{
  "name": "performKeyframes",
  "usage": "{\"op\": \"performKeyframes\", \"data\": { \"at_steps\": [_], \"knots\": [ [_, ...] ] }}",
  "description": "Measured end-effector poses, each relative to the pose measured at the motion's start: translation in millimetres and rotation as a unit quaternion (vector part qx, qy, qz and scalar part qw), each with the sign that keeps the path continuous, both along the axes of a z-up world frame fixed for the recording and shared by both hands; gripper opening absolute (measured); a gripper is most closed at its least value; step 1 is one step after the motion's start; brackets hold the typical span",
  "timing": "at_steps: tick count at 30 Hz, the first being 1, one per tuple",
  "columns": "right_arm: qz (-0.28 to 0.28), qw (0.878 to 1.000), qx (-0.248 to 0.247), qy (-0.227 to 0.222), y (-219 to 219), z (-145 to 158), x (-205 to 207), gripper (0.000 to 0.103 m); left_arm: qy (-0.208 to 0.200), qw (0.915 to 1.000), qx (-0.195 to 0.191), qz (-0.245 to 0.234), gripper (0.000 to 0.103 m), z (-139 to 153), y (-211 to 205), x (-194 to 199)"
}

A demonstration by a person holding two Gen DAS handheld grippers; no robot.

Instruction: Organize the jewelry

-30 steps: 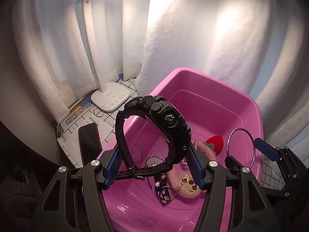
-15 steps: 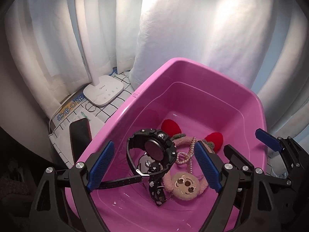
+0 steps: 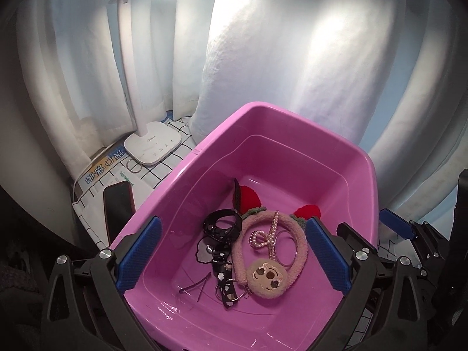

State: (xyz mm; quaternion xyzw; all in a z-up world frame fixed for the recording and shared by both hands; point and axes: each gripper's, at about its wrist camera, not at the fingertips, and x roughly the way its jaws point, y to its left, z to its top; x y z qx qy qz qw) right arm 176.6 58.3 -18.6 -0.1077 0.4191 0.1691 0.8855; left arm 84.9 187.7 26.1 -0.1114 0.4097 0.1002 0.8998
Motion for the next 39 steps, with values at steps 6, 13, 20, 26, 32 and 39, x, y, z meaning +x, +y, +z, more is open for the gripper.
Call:
{"op": "performKeyframes", "data": {
  "at_steps": [6, 13, 20, 26, 32, 39],
  "knots": [
    [-0.016, 1.0, 0.001, 0.0, -12, 2, -16, 0.072, 0.009, 0.9997, 0.016, 0.017, 0.097, 3, -10, -18],
    [-0.058, 0.998, 0.006, 0.006, -28, 3, -31, 0.072, 0.017, 0.9988, 0.031, 0.033, 0.097, -2, -18, -34],
    [-0.076, 0.997, 0.008, 0.01, -38, 4, -39, 0.072, 0.03, 0.9985, 0.028, 0.037, 0.097, -10, -26, -40],
    [-0.083, 0.996, 0.008, 0.006, -46, 9, -47, 0.072, 0.033, 0.9981, 0.031, 0.042, 0.097, -9, -29, -42],
    [-0.08, 0.997, 0.005, 0.007, -48, 11, -51, 0.072, 0.032, 0.998, 0.036, 0.042, 0.097, -6, -33, -44],
    [-0.082, 0.997, 0.005, 0.002, -50, 13, -53, 0.072, 0.031, 0.998, 0.038, 0.041, 0.097, -5, -35, -45]
  ]
}}
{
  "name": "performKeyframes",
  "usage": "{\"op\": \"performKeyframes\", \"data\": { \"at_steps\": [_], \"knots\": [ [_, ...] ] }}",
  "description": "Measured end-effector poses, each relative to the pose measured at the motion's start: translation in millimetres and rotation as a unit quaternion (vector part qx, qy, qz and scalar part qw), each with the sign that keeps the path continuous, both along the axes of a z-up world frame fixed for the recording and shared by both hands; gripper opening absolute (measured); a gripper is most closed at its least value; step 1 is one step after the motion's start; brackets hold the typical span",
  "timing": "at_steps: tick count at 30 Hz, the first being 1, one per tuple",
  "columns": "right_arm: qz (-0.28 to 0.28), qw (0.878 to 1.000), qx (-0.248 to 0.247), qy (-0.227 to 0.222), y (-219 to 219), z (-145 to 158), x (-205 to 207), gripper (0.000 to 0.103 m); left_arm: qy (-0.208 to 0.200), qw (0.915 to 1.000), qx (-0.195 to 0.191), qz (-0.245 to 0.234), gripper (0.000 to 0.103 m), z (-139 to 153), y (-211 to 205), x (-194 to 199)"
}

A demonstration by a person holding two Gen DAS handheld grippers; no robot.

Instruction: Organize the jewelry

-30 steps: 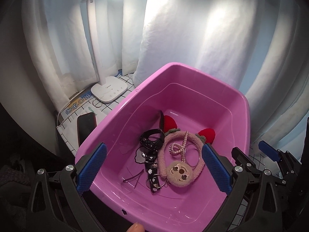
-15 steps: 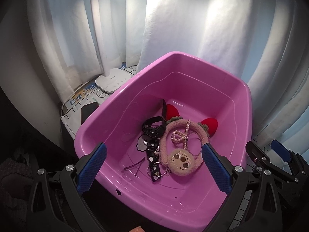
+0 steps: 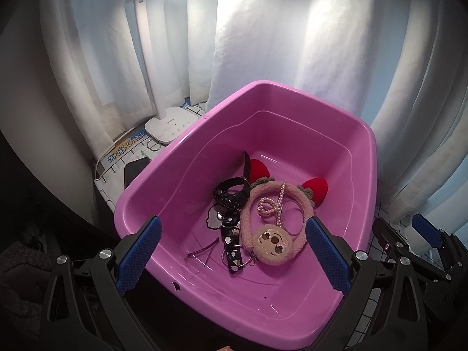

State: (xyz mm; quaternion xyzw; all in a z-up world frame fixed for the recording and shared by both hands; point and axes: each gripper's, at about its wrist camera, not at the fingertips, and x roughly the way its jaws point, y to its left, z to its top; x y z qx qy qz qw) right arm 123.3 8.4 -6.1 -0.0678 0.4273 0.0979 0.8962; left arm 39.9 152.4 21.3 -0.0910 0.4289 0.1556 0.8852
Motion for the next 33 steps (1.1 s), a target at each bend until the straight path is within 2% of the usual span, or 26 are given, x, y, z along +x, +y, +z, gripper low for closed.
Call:
{"op": "performKeyframes", "data": {
  "at_steps": [10, 17, 25, 33],
  "knots": [
    [0.0, 1.0, 0.002, -0.004, -1, 3, -1, 0.072, -0.001, 0.9998, 0.016, 0.009, 0.097, 6, -1, 0],
    [0.0, 1.0, 0.002, -0.005, 0, 4, -1, 0.072, 0.007, 0.9998, 0.0, 0.02, 0.097, 3, 6, -1],
    [0.0, 1.0, 0.0, -0.005, 2, 4, -2, 0.072, 0.006, 0.9996, 0.008, 0.027, 0.097, 2, 7, -3],
    [0.001, 1.0, -0.001, -0.005, 2, 3, -2, 0.072, 0.01, 0.9994, -0.006, 0.034, 0.097, 0, 8, -3]
  ]
}}
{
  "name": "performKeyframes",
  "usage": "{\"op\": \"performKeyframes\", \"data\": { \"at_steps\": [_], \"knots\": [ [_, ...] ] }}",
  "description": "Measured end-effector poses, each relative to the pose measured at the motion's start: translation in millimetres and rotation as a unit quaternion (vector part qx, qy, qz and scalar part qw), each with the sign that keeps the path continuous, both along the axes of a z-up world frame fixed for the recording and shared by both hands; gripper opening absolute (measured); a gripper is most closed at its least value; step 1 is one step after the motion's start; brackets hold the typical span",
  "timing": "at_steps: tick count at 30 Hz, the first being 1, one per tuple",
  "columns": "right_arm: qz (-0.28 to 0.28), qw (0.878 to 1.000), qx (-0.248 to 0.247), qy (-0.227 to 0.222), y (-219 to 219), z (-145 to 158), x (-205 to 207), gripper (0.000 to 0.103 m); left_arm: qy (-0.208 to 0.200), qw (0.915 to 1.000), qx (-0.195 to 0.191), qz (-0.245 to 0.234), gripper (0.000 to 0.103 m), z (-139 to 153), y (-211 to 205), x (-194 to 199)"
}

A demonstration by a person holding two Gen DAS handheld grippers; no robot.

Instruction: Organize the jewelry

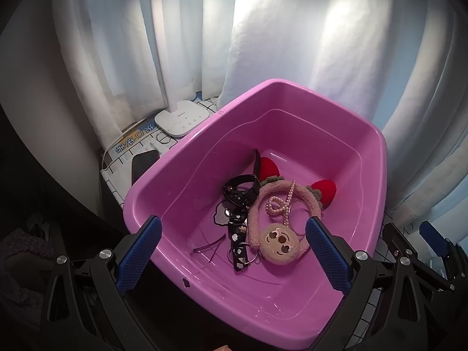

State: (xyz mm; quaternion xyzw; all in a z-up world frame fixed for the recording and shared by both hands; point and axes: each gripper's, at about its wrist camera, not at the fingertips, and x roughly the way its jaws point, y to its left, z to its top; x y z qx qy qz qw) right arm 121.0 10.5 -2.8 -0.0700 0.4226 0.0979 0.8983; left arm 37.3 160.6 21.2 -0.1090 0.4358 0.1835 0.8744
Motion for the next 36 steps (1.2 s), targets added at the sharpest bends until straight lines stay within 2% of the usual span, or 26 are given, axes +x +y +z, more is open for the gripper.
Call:
{"op": "performKeyframes", "data": {
  "at_steps": [36],
  "knots": [
    [0.004, 1.0, 0.0, 0.004, -1.0, -4.5, 1.9, 0.072, 0.006, 1.0, -0.001, 0.001, 0.097, -6.3, -2.1, 2.7]
  ]
}}
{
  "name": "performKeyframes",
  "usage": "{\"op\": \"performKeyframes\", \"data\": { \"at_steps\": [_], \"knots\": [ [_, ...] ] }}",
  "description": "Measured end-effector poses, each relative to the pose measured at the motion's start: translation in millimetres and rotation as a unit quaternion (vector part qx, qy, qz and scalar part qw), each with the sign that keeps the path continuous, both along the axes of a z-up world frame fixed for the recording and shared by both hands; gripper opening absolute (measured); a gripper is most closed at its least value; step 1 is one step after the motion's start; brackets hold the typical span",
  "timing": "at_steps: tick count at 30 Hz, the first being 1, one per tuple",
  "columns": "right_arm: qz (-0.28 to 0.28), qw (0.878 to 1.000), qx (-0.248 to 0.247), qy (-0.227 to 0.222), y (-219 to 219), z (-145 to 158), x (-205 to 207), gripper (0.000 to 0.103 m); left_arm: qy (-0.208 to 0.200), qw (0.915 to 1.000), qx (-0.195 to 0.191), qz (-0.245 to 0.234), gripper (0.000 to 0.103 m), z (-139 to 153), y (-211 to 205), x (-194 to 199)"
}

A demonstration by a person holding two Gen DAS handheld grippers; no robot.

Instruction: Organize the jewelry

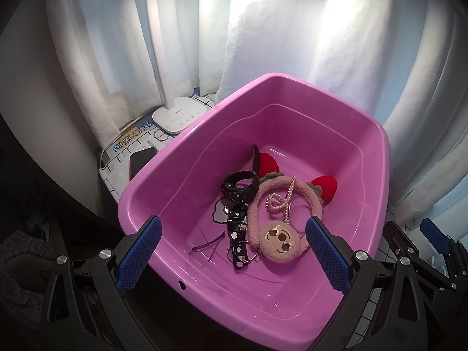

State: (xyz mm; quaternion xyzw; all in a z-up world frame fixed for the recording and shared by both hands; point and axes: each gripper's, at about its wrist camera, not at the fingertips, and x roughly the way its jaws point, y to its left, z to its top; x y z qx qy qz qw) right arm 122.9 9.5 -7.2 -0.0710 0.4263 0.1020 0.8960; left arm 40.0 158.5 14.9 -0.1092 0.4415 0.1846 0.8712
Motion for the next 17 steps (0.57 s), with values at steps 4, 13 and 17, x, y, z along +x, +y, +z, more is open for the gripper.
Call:
{"op": "performKeyframes", "data": {
  "at_steps": [4, 13, 17],
  "knots": [
    [0.0, 1.0, 0.001, 0.001, 0.1, -1.5, 0.5, 0.072, -0.009, 0.9999, 0.007, -0.002, 0.097, 1.3, -0.5, -1.0],
    [0.001, 1.0, 0.002, 0.002, -1.0, -2.7, 1.1, 0.072, -0.006, 0.9997, 0.022, -0.004, 0.097, 2.5, -0.8, 2.5],
    [0.0, 1.0, 0.003, 0.002, -1.1, -3.1, 2.6, 0.072, -0.004, 0.9997, 0.024, -0.006, 0.097, 2.9, -1.7, 4.5]
  ]
}}
